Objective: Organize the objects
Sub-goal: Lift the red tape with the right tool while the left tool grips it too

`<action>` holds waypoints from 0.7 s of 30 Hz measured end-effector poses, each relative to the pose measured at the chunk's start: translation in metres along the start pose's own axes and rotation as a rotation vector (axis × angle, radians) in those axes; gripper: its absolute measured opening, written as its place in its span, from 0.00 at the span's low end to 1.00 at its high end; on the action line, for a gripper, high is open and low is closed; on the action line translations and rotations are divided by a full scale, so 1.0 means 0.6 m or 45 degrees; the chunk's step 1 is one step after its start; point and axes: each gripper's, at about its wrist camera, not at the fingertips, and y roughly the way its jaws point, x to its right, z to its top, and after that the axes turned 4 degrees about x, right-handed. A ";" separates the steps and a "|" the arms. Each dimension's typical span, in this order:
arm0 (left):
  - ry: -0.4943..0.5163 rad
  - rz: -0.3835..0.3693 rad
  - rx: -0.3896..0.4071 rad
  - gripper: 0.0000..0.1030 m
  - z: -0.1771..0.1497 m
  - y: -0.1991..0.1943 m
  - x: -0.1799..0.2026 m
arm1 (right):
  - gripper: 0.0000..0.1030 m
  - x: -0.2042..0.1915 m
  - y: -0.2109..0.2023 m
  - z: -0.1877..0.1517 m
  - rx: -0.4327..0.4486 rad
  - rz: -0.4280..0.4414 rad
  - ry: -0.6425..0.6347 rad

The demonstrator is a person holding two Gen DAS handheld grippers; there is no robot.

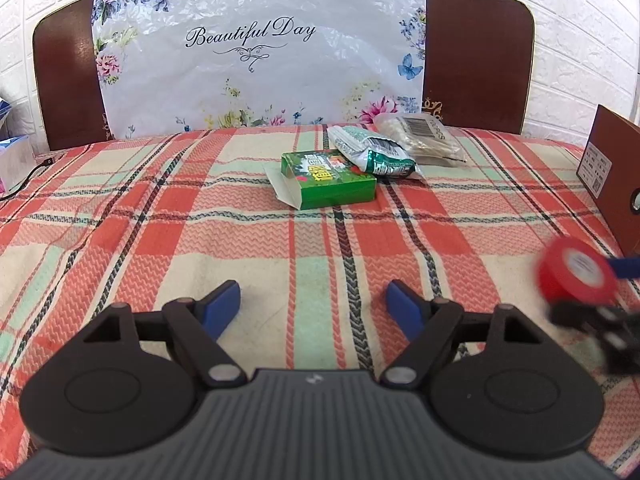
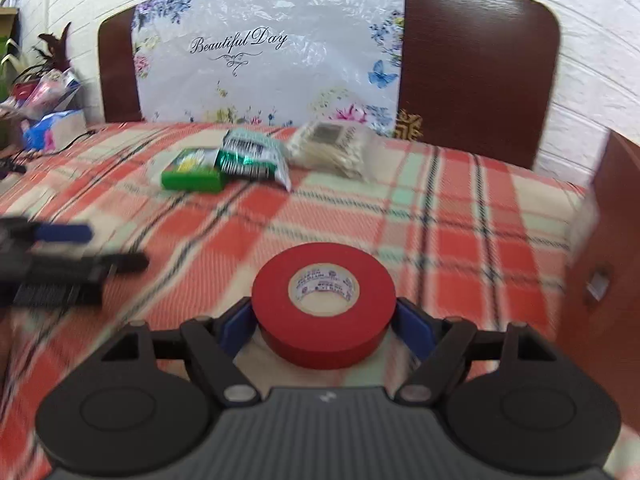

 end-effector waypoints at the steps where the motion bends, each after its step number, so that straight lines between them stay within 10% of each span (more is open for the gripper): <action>1: 0.006 0.003 0.000 0.79 0.000 0.000 0.000 | 0.74 0.008 -0.023 -0.016 -0.005 -0.003 -0.007; 7: 0.010 0.008 -0.054 0.74 0.008 -0.011 0.026 | 0.74 0.076 -0.156 -0.102 -0.032 -0.140 0.070; 14: 0.135 -0.607 -0.199 0.55 0.031 -0.073 0.217 | 0.75 0.097 -0.222 -0.151 0.018 -0.244 0.109; 21: 0.329 -0.799 -0.338 0.49 0.024 -0.101 0.354 | 0.73 0.099 -0.222 -0.158 0.056 -0.234 0.094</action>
